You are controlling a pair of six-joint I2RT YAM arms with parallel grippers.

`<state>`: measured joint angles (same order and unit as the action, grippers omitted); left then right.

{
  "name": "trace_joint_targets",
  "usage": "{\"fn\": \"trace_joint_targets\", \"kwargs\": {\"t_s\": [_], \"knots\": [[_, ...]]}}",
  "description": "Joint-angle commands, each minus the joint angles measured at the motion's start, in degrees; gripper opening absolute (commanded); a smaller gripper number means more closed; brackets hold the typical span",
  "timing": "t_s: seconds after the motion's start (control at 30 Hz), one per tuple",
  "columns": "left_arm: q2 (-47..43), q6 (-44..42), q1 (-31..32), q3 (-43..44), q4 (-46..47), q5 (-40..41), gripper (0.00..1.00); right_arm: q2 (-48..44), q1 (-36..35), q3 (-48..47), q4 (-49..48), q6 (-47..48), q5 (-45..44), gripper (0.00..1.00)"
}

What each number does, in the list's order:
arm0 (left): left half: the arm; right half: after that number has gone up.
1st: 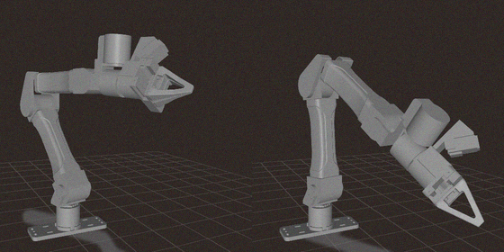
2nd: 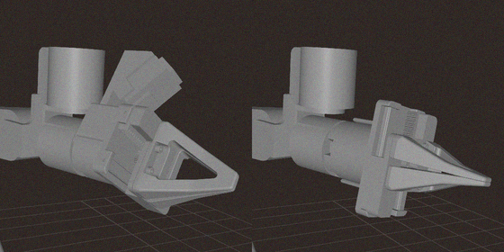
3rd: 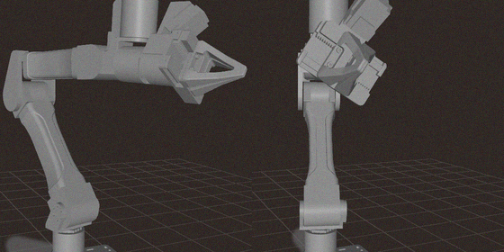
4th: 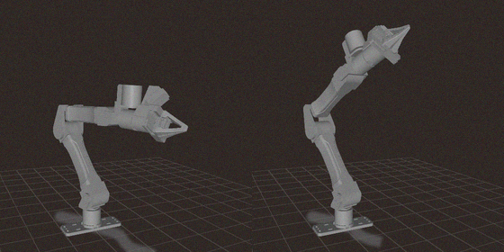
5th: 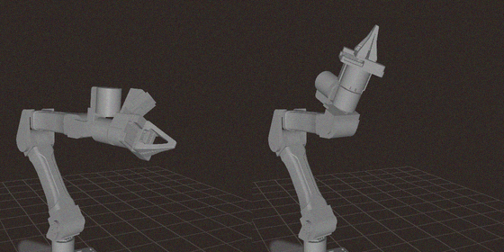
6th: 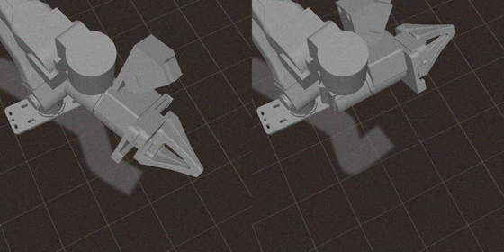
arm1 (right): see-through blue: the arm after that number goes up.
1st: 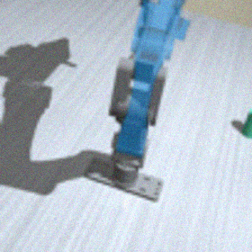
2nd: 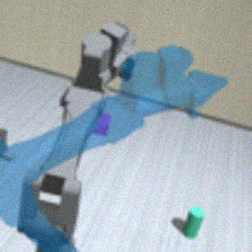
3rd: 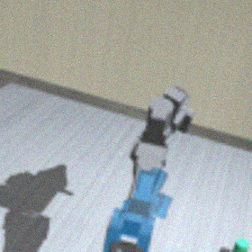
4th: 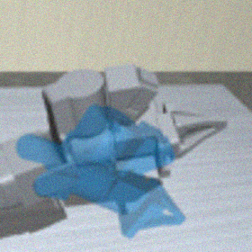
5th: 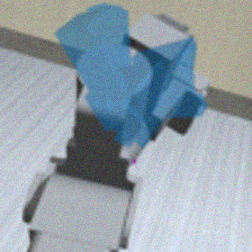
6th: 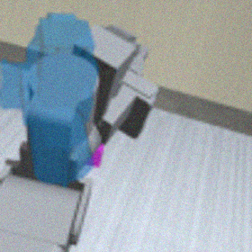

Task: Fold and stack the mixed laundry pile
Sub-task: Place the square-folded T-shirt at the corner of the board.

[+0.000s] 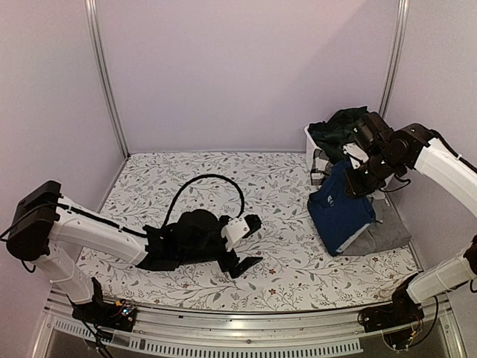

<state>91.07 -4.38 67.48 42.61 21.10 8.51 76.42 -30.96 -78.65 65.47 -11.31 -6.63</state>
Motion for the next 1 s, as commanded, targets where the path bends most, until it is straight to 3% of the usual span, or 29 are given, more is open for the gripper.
{"fn": "trace_joint_targets", "kwargs": {"t_s": [0.0, 0.57, 0.97], "knots": [[-2.23, 0.12, -0.61, -0.94, -0.6, 1.15, 1.0, 2.18, 1.36, -2.78, 0.86, 2.52, -1.77, 0.0], [-2.98, -0.83, -0.77, -0.86, -1.38, 2.29, 1.0, 9.29, 7.95, -0.77, -1.97, 8.51, -8.6, 0.0], [-2.42, -0.81, -1.1, -0.74, -0.89, 1.43, 1.0, 10.62, 8.95, 10.83, -7.2, 14.39, -24.36, 0.0]]}}
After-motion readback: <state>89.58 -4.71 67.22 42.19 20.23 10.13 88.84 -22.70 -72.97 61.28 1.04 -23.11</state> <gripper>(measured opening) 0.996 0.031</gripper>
